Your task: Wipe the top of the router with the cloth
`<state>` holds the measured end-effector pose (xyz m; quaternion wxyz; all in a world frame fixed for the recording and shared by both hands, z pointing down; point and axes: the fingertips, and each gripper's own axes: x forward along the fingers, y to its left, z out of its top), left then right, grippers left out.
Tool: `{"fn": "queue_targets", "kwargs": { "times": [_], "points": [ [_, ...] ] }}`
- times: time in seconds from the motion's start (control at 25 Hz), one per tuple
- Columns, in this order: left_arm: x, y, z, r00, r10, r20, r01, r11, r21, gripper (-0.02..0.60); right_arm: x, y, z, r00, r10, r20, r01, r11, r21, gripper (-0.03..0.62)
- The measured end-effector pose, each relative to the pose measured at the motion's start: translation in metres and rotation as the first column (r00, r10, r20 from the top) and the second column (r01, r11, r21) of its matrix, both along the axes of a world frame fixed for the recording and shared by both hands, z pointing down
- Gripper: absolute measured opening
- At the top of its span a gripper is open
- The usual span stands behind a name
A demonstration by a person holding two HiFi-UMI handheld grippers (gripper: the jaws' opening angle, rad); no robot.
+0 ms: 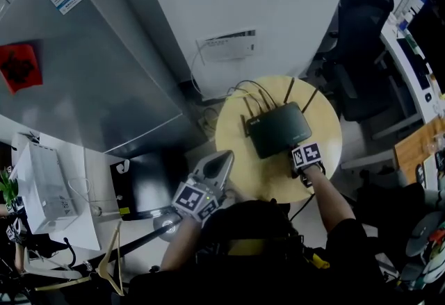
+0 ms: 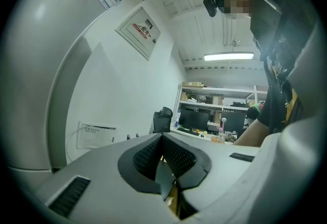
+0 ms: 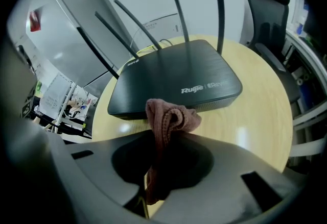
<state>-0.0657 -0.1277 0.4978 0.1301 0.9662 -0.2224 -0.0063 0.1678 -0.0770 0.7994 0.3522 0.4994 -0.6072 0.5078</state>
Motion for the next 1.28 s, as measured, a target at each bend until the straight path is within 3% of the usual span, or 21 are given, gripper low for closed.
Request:
{"fn": "queue_targets", "kwargs": {
  "times": [0.16, 1.28],
  "points": [
    [-0.007, 0.004, 0.003, 1.0, 0.02, 0.0, -0.02, 1.0, -0.01, -0.006, -0.014, 0.002, 0.001, 0.999, -0.023, -0.03, 0.023, 1.0, 0.012, 0.063],
    [-0.051, -0.006, 0.01, 0.999, 0.037, -0.006, -0.037, 0.999, -0.038, -0.006, -0.11, 0.002, 0.001, 0.998, -0.064, 0.013, 0.064, 0.998, 0.013, 0.063]
  ]
}}
